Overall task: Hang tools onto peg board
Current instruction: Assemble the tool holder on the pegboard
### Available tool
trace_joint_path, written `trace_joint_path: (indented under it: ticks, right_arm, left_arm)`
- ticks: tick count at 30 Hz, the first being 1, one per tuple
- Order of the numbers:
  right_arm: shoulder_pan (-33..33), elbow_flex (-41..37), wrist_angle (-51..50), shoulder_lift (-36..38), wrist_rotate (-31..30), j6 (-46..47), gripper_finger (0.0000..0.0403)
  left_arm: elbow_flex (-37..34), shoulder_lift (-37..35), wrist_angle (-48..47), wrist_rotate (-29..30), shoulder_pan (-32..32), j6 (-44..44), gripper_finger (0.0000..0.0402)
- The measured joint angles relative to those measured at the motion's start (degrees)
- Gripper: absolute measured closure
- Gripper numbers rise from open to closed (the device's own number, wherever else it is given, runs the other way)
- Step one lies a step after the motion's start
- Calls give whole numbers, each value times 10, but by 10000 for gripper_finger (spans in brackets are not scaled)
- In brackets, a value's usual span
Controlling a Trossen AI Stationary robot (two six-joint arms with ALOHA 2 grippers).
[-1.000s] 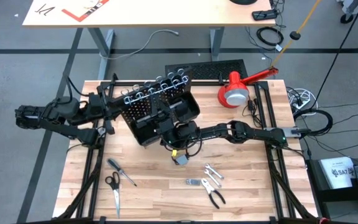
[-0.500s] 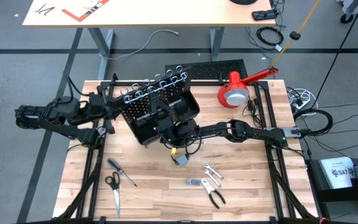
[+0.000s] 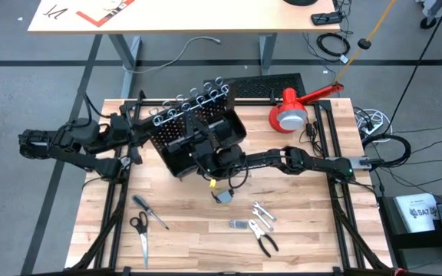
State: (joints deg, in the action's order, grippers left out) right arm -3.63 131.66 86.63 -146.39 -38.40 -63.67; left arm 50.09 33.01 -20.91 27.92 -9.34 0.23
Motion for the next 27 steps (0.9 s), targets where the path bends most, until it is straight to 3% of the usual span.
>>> trace_joint_path:
  ticks: [7,18,27]
  right_arm:
    - [1,0,-5,0,-3,-2,390]
    - [0,0,-24,0,-16,-11,332]
    - [-14,-1,-32,0,-75,-30,284]
  left_arm:
    - [0,0,-2,0,0,0,334]
    - [0,0,-5,-4,0,1,335]
    - [0,0,-5,-7,0,1,336]
